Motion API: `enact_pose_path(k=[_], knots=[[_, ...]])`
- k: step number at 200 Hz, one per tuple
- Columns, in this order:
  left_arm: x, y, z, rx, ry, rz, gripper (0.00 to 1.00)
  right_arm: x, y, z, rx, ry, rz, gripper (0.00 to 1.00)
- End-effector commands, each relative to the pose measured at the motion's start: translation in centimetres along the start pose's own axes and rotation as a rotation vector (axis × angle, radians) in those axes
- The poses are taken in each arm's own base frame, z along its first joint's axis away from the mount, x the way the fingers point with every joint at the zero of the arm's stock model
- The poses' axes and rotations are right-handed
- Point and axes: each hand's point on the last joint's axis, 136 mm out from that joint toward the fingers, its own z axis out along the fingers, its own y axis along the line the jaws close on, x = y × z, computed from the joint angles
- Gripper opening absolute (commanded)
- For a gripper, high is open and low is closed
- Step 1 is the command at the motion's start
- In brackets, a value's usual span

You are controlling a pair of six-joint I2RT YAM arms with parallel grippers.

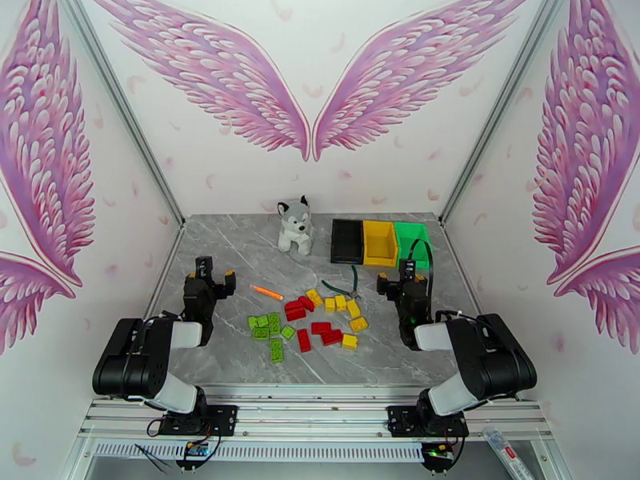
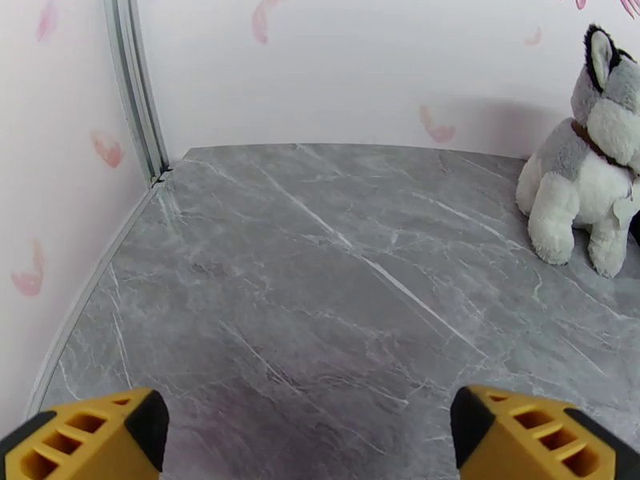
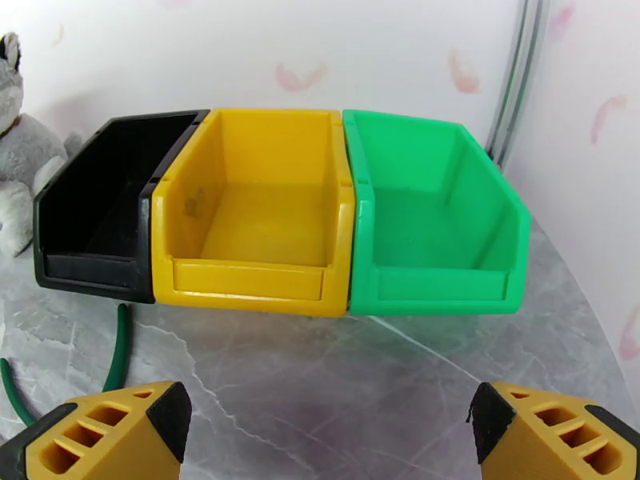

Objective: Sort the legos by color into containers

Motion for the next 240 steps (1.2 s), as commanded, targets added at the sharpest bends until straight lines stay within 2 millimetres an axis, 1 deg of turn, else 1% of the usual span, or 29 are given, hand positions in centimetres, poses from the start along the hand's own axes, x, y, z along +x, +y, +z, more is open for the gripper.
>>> enact_pose_path(k=[1,240], knots=[[-0.15,0.06,-0.02,-0.006,0.003,0.007,0.99,-0.59,-0.18,0.03,0.015,-0.019,0.010,0.99],[-0.18,0.28,-0.06,0.012,-0.002,-0.016,0.99,-0.61,-0.19,0.06,0.015,-0.018,0.011,0.99]])
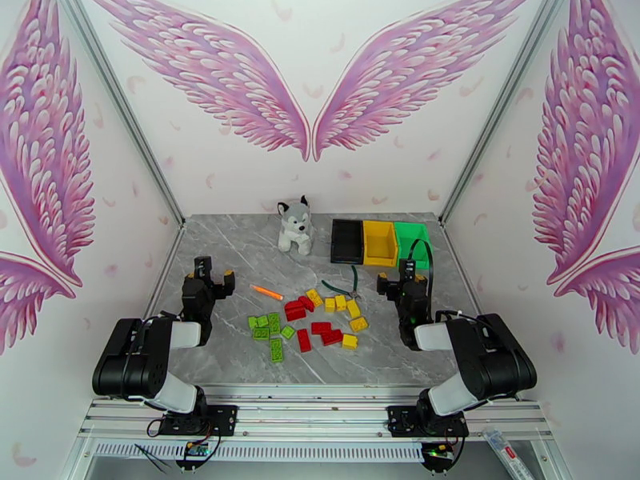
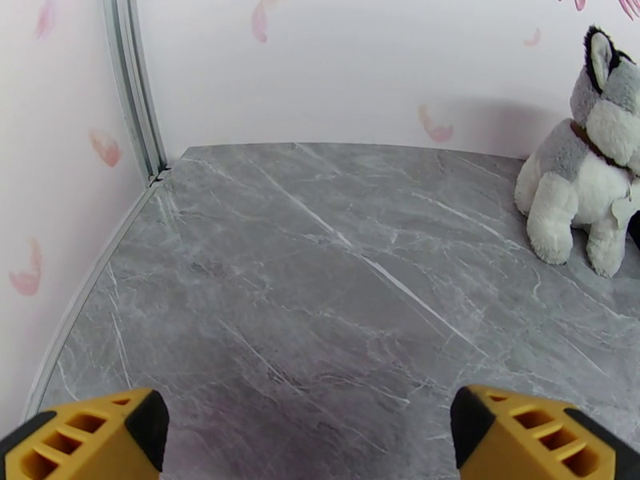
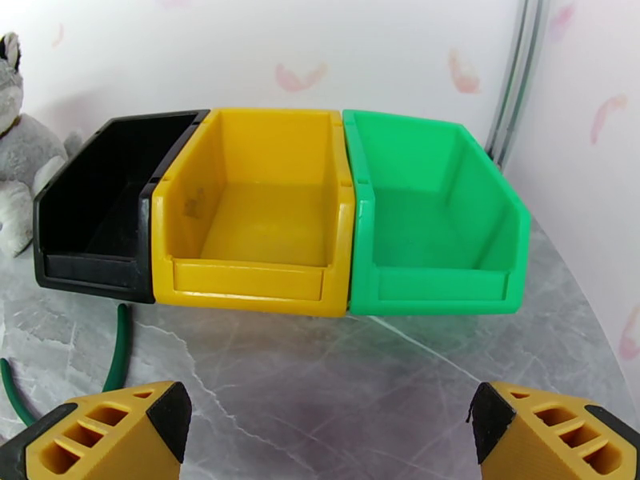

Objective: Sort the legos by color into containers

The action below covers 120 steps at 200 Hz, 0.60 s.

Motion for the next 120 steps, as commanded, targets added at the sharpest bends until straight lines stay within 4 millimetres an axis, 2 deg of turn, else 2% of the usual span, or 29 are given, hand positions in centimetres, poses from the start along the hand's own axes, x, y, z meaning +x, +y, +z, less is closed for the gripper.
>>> enact_pose_path(k=[1,120], knots=[[-0.19,0.09,-0.10,0.001,-0.003,-0.009,0.99,-0.60,-0.15,0.05,0.014,-0.018,0.011,0.99],[-0.19,-0.03,-0.07,-0.007,0.000,0.003,0.99,-0.62,-0.15,0.07,0.014,-0.018,0.011,0.99]])
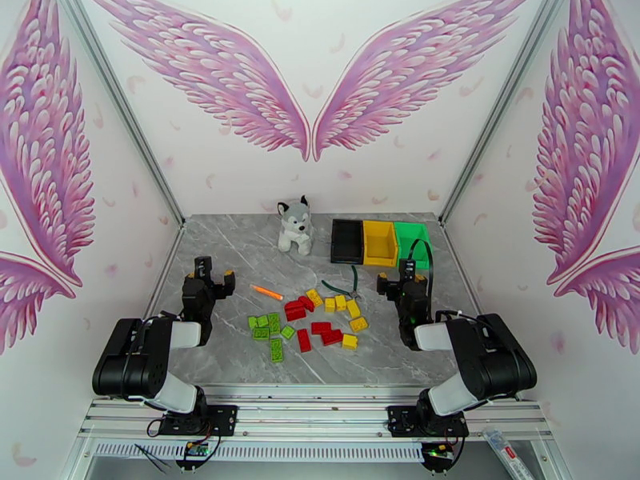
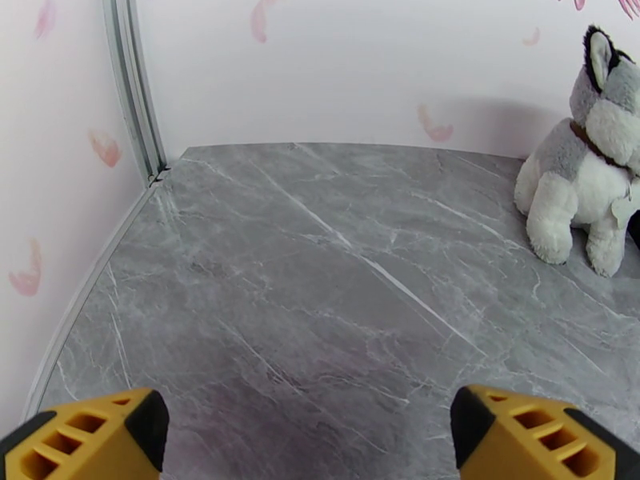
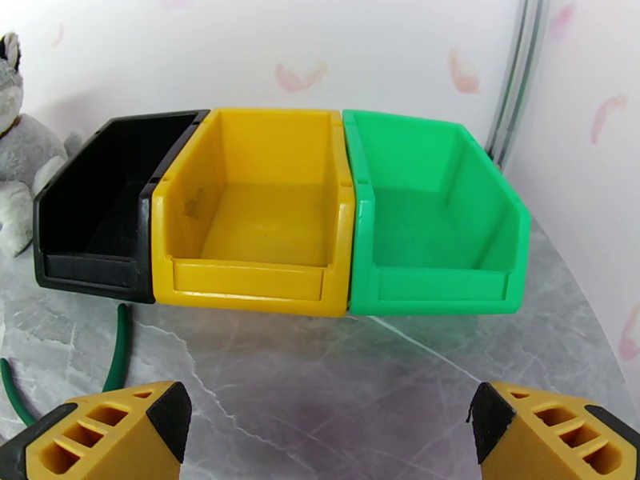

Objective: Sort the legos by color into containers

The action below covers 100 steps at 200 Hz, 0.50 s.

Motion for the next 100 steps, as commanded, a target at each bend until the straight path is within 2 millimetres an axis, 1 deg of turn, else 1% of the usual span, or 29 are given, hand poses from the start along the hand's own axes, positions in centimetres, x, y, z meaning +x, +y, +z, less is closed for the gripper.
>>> enact_pose_path(k=[1,23,33,43,50,59,68,74,84,100], knots=[[-0.2,0.1,-0.1,-0.008,-0.001,0.001,0.99,-0.6,-0.2,0.1,0.015,-0.017,0.011,0.99],[-0.2,0.1,-0.1,-0.008,-0.002,0.000,0.99,-0.6,-0.2,0.0,0.014,-0.020,0.011,0.99],[-0.3,0.5,-0.2,-0.030,-0.005,-0.012,0.99,-0.8,-0.4,0.0,0.026,-0.021,0.011,0.99],[-0.7,1.1,-0.6,-0.061,-0.020,-0.025,0.99,-1.2,-0.5,-0.4,0.029,-0.029,0.025,0.99],[-1.0,1.4,-1.1,-0.079,-0.035,-0.031,0.99,-1.4,-0.2,-0.7,0.007,-0.054,0.015,0.99],[-1.8,1.5,-1.9,-0.090,-0.060,-0.031,0.99,-1.8,0.0,-1.1,0.000,-0.066,0.001,0.99],[-2.6,1.6,-2.6,-0.100,-0.069,-0.025,0.99,-2.3,-0.6,-1.5,0.056,-0.038,-0.008,0.99],[-3.1,1.5,-3.0,-0.105,-0.077,-0.018,0.99,-3.1,-0.8,-1.9,0.078,-0.038,-0.007,0.99],[-4.1,1.1,-3.8,-0.106,-0.098,0.002,0.99,-4.2,-0.5,-2.7,0.077,-0.060,-0.020,0.99],[-6.2,0.3,-5.4,-0.097,-0.164,-0.006,0.99,-5.2,0.2,-4.2,0.067,-0.089,-0.029,0.99]])
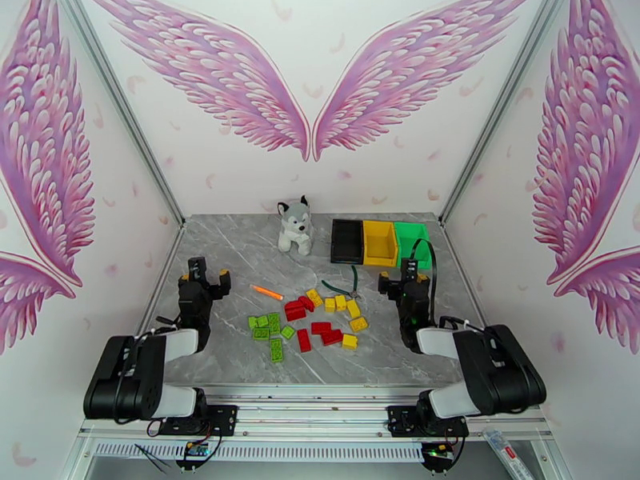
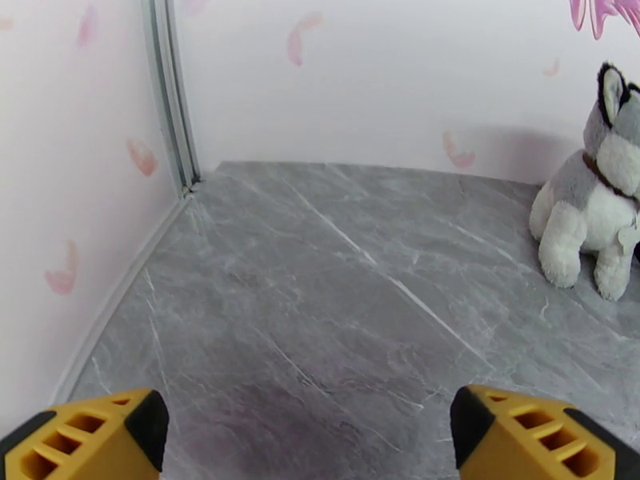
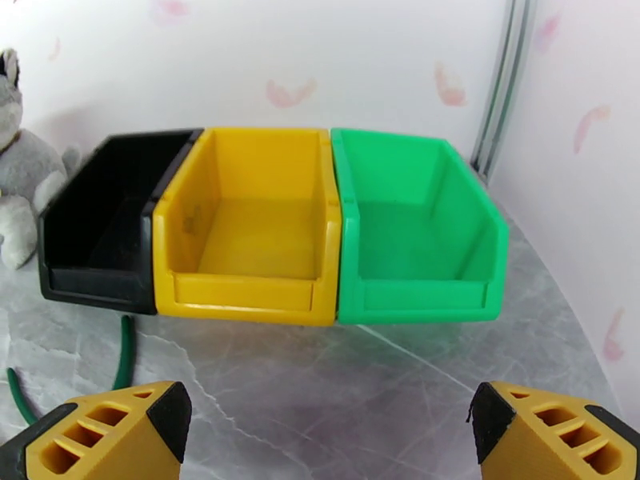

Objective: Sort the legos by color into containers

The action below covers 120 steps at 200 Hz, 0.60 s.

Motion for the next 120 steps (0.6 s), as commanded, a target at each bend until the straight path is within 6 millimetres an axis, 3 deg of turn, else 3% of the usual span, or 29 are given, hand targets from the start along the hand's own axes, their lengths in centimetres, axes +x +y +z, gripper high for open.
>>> enact_pose_path(k=[1,43,65,83,97,104,120], knots=[[-2.2,-0.4,-1.9,-0.019,-0.054,0.006,0.99,-1.7,0.0,-1.7,0.036,-0.020,-0.026,0.99],[-7.8,-1.1,-5.6,0.047,-0.154,-0.242,0.99,-5.8,-0.3,-5.0,0.010,0.035,0.254,0.99],[-9.3,-0.1,-7.4,0.046,-0.162,-0.493,0.99,-7.2,0.7,-6.9,-0.081,0.104,0.373,0.99],[-10.2,-1.0,-8.3,0.138,-0.163,-0.631,0.99,-7.5,2.4,-8.3,-0.205,0.125,0.433,0.99],[-9.7,-1.4,-8.2,0.168,-0.146,-0.727,0.99,-7.5,3.8,-9.1,-0.299,0.147,0.427,1.00],[-9.0,-1.2,-7.9,0.146,-0.132,-0.781,0.99,-7.5,4.3,-9.4,-0.331,0.169,0.428,0.95],[-4.7,-0.2,-7.2,0.049,-0.039,-0.972,0.99,-7.1,5.4,-9.8,-0.371,0.244,0.417,0.85]])
